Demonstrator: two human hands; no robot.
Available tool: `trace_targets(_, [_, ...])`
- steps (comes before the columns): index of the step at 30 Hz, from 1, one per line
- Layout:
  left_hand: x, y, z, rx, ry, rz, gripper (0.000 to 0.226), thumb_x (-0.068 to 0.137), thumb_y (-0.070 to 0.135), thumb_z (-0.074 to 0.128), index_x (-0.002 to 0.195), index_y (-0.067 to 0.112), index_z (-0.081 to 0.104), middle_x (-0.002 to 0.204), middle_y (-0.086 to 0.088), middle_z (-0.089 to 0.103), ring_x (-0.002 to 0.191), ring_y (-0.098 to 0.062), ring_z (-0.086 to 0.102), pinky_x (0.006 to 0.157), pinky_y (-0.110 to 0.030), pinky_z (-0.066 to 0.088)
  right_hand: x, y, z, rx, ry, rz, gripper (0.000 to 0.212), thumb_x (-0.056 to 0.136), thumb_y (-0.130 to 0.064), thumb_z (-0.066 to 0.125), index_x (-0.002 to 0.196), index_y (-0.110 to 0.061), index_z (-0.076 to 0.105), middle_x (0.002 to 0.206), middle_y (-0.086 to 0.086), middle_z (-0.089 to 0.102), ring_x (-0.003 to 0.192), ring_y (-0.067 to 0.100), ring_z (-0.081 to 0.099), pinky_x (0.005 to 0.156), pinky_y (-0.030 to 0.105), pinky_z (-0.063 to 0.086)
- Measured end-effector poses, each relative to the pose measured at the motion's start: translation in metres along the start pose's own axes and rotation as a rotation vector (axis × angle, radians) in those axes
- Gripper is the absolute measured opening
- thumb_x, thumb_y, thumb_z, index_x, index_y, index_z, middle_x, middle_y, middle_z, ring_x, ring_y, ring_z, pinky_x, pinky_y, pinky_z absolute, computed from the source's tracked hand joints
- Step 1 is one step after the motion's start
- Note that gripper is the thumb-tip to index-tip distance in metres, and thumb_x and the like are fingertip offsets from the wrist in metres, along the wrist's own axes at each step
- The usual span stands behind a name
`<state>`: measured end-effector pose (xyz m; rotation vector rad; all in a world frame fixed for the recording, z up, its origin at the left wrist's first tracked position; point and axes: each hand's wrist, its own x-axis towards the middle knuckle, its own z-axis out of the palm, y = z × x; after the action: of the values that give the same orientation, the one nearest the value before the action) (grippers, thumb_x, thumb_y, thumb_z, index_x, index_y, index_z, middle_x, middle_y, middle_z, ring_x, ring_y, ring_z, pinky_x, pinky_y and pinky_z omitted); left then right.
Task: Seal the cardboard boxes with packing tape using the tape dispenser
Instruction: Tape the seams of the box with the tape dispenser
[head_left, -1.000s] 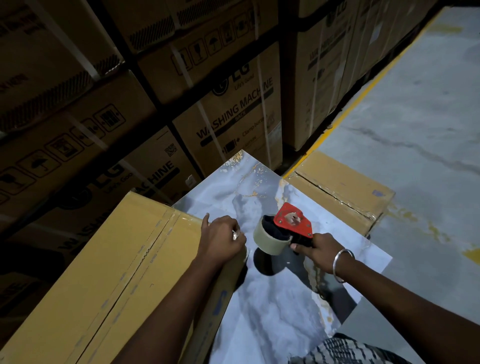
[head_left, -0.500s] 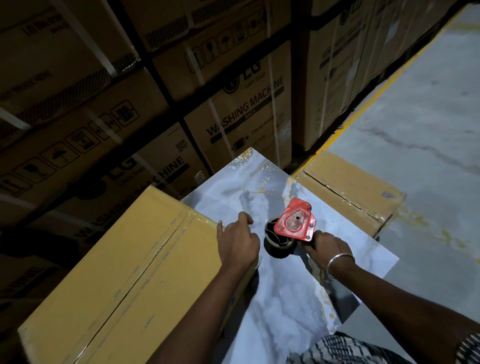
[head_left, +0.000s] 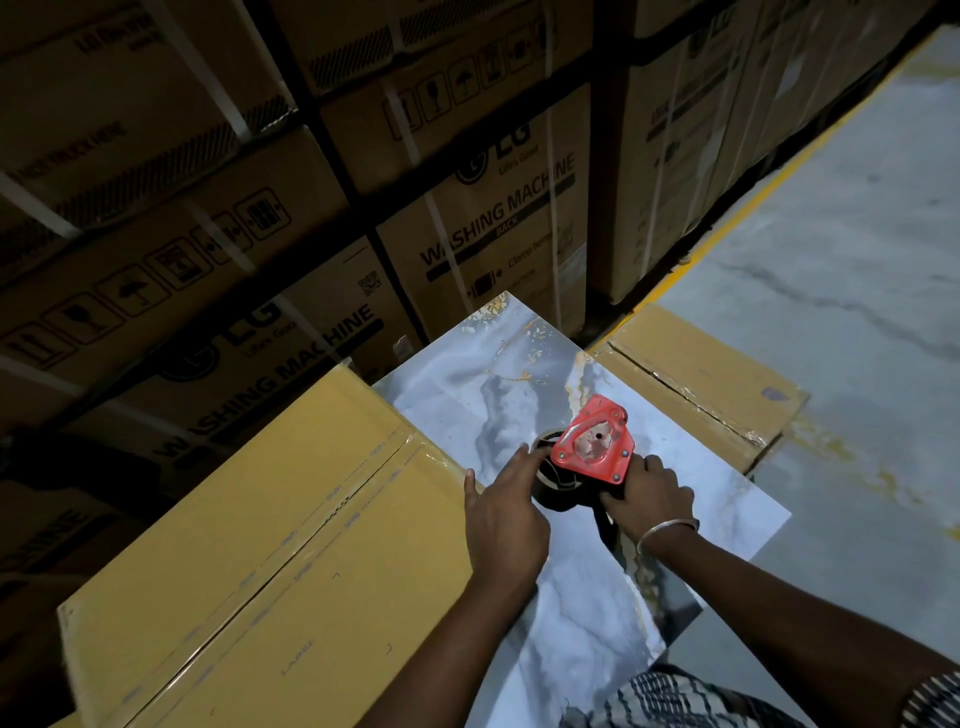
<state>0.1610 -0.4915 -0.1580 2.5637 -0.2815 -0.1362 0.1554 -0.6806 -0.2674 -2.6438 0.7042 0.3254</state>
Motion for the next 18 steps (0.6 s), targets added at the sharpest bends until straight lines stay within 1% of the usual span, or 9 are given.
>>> trace_targets(2, [0.001, -0.002, 0.000, 0.036, -0.001, 0.022, 0.068, 0.086, -0.005, 0.049, 0.138, 0.038, 0.053, 0.149, 0.010, 0.050, 0.136, -0.001, 0.045, 0.122, -0.034, -0.005, -0.008, -0.007, -0.001, 0.093, 0.038, 0.034, 0.084, 0.082, -0.052, 0.066, 0.148, -0.013, 0.033, 0.140, 0.013, 0.043, 0.128, 0.039, 0.046, 0.101, 0.052, 0.037])
trace_targets(4, [0.004, -0.006, -0.001, -0.046, 0.014, 0.023, 0.048, 0.097, 0.004, 0.045, 0.135, 0.030, 0.057, 0.149, 0.008, 0.050, 0.140, -0.004, 0.041, 0.124, -0.037, 0.002, -0.021, -0.015, -0.001, 0.151, 0.186, 0.038, 0.096, 0.077, -0.046, 0.064, 0.156, -0.009, 0.024, 0.152, 0.017, 0.032, 0.140, 0.040, 0.033, 0.111, 0.058, 0.026])
trace_targets(6, [0.006, -0.009, -0.010, -0.254, 0.061, 0.011, 0.040, 0.099, 0.004, 0.044, 0.128, 0.027, 0.061, 0.144, 0.009, 0.054, 0.138, -0.009, 0.043, 0.122, -0.034, 0.019, -0.034, -0.027, 0.000, 0.358, 0.351, -0.096, 0.093, 0.074, -0.044, 0.059, 0.154, -0.006, 0.032, 0.151, 0.019, 0.034, 0.140, 0.040, 0.033, 0.112, 0.058, 0.026])
trace_targets(8, [0.007, -0.017, -0.023, -0.347, 0.133, 0.028, 0.041, 0.097, -0.001, 0.045, 0.124, 0.024, 0.063, 0.140, 0.013, 0.054, 0.137, -0.009, 0.043, 0.117, -0.028, 0.027, -0.049, -0.049, -0.004, 0.726, 0.372, -0.308, 0.077, 0.082, -0.045, 0.056, 0.147, -0.006, 0.043, 0.147, 0.014, 0.038, 0.139, 0.030, 0.038, 0.112, 0.042, 0.034])
trace_targets(10, [0.009, -0.031, -0.035, -0.213, 0.184, 0.063, 0.039, 0.098, 0.005, 0.046, 0.129, 0.025, 0.060, 0.144, 0.013, 0.050, 0.143, -0.008, 0.035, 0.122, -0.029, 0.015, -0.061, -0.075, -0.010, 1.036, 0.256, -0.465, 0.058, 0.089, -0.045, 0.052, 0.141, -0.019, 0.047, 0.144, 0.004, 0.041, 0.137, 0.009, 0.041, 0.110, 0.021, 0.032])
trace_targets(11, [0.012, -0.040, -0.041, -0.103, 0.189, 0.064, 0.039, 0.099, 0.013, 0.048, 0.134, 0.026, 0.056, 0.151, 0.012, 0.044, 0.148, -0.009, 0.027, 0.123, -0.030, 0.007, -0.065, -0.088, -0.012, 1.150, 0.179, -0.493, 0.053, 0.090, -0.046, 0.052, 0.138, -0.025, 0.048, 0.143, 0.001, 0.044, 0.135, 0.006, 0.043, 0.108, 0.019, 0.034])
trace_targets(13, [0.016, -0.060, -0.048, 0.096, 0.147, 0.020, 0.054, 0.100, 0.034, 0.049, 0.152, 0.026, 0.036, 0.165, 0.009, 0.020, 0.153, -0.011, 0.008, 0.122, -0.035, -0.001, -0.069, -0.111, -0.012, 1.331, 0.014, -0.445, 0.052, 0.089, -0.051, 0.053, 0.136, -0.029, 0.051, 0.142, -0.001, 0.050, 0.133, 0.010, 0.049, 0.105, 0.024, 0.042])
trace_targets(15, [0.015, -0.075, -0.050, 0.212, 0.083, -0.049, 0.076, 0.099, 0.055, 0.041, 0.160, 0.024, 0.006, 0.167, 0.008, -0.009, 0.153, -0.012, -0.009, 0.121, -0.040, -0.003, -0.071, -0.125, -0.007, 1.421, -0.112, -0.348, 0.055, 0.085, -0.056, 0.054, 0.132, -0.028, 0.055, 0.137, -0.001, 0.056, 0.130, 0.012, 0.053, 0.101, 0.027, 0.045])
trace_targets(18, [0.012, -0.081, -0.045, 0.289, 0.024, -0.149, 0.088, 0.094, 0.071, 0.016, 0.159, 0.018, -0.009, 0.165, 0.005, -0.021, 0.152, -0.012, -0.017, 0.122, -0.044, -0.005, -0.069, -0.134, -0.002, 1.528, -0.248, -0.186, 0.049, 0.081, -0.052, 0.058, 0.120, -0.025, 0.063, 0.125, 0.000, 0.066, 0.126, 0.018, 0.058, 0.096, 0.037, 0.045])
